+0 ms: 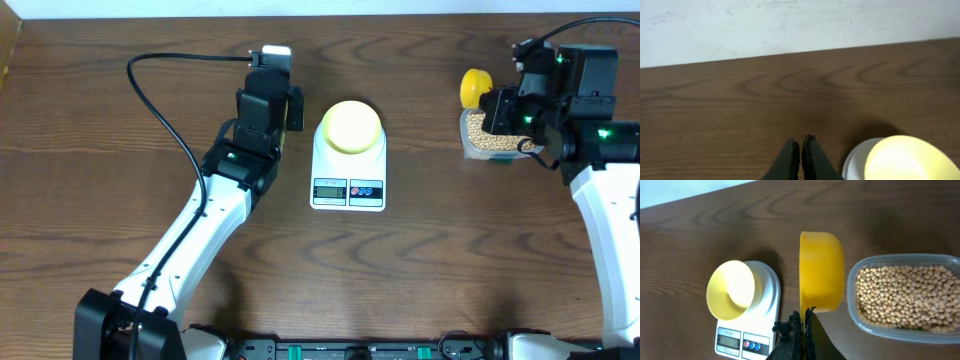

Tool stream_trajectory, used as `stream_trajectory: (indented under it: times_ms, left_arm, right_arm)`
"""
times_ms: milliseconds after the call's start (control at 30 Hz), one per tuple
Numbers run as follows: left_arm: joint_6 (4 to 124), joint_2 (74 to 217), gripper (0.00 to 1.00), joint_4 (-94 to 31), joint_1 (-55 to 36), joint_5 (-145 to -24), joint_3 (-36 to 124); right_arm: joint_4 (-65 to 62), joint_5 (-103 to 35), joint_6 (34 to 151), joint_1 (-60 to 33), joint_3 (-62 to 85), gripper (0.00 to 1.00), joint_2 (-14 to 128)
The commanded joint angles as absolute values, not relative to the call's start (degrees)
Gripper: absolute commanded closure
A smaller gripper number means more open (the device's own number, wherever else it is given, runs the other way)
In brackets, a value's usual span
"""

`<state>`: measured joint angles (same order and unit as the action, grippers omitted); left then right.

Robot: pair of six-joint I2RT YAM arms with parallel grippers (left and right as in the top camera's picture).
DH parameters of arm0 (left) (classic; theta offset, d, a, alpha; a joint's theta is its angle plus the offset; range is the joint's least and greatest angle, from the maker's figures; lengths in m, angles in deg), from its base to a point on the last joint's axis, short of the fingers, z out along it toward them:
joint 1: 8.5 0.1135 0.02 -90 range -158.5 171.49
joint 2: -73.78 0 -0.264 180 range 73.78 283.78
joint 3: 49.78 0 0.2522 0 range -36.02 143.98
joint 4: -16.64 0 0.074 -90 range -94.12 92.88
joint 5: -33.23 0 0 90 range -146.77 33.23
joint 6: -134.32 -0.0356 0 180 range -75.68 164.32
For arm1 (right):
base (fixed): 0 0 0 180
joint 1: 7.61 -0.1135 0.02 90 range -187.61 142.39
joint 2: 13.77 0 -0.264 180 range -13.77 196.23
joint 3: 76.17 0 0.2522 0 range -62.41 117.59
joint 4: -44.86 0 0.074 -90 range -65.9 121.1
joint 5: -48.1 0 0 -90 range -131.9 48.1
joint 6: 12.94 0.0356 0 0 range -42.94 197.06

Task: Scoop item into bowl and weigh 50g on scale
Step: 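Withdraw the left gripper from the scale toward the lower left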

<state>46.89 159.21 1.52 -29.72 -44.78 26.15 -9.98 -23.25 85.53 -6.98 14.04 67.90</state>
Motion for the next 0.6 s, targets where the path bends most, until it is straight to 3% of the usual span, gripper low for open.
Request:
stream_trajectory:
  times_ms: [0, 167, 400, 567]
  left_arm:
    - [41.2, 158.8, 0.92, 1.0, -29.8, -50.2, 26.5]
    - [36.2, 157.4, 0.92, -2.7, -29.8, -54.7, 26.5]
    - [36.8, 151.0, 0.93, -19.8, -29.8, -56.1, 26.5]
    - [31.5, 146.8, 0.93, -28.1, -29.8, -64.3, 26.4]
  right_arm:
    - [-9.6, -23.8, 84.7, -6.3, 15.1, 0.99, 67.2]
    - [-9.6, -23.8, 84.7, -6.3, 15.1, 0.99, 67.2]
    - [-8.7, -24.0, 84.0, -6.3, 15.1, 0.99, 67.3]
    - [-8.6, -24.0, 83.8, -6.3, 15.1, 0.99, 67.3]
